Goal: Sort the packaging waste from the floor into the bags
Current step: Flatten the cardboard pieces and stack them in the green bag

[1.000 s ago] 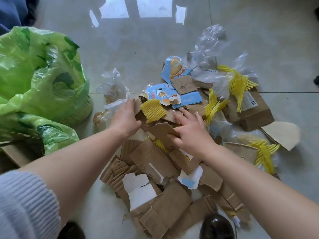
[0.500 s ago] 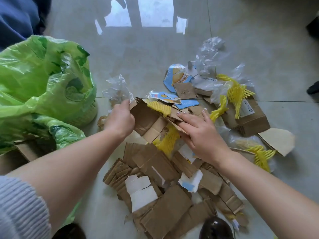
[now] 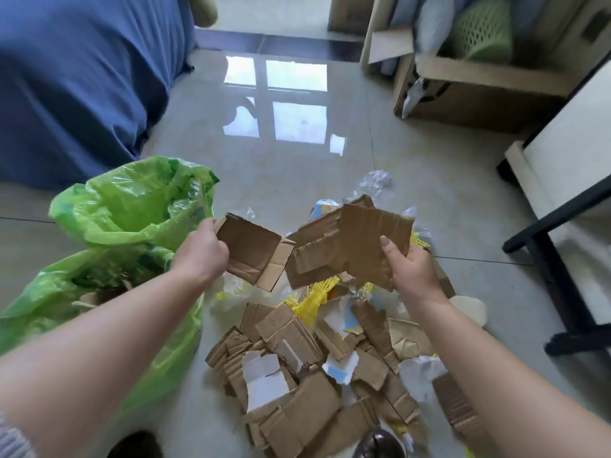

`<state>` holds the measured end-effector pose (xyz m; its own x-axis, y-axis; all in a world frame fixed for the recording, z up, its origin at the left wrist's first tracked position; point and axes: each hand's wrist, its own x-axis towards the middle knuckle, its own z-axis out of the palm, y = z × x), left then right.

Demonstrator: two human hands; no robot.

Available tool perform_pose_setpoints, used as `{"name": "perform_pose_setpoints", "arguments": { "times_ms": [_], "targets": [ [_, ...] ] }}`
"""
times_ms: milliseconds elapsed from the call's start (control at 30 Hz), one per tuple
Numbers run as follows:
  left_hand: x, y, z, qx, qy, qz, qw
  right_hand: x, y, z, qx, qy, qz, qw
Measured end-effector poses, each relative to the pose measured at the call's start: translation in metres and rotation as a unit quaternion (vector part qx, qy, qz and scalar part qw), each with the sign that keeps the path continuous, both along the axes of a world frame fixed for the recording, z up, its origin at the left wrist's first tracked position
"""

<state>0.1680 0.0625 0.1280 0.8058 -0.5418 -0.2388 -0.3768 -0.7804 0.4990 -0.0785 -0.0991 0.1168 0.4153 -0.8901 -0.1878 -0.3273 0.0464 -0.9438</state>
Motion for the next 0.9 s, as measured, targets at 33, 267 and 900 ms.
{"name": "perform_pose_setpoints", "arguments": {
  "times_ms": [33, 267, 900],
  "targets": [
    [0.000, 0.003, 0.004, -0.004, 0.001, 0.008, 1.000, -0.003, 0.000, 0.003, 0.024, -0.018, -0.010, 1.000],
    [-0.004, 0.025, 0.034, -0.036, 0.006, 0.074, 0.997, -0.031, 0.006, 0.050, 0.090, -0.113, -0.064, 0.987],
    [-0.009, 0.117, 0.138, -0.160, 0.283, -0.023, 0.945, 0.122, 0.100, 0.167, -0.040, 0.018, 0.234, 0.971]
  ]
}}
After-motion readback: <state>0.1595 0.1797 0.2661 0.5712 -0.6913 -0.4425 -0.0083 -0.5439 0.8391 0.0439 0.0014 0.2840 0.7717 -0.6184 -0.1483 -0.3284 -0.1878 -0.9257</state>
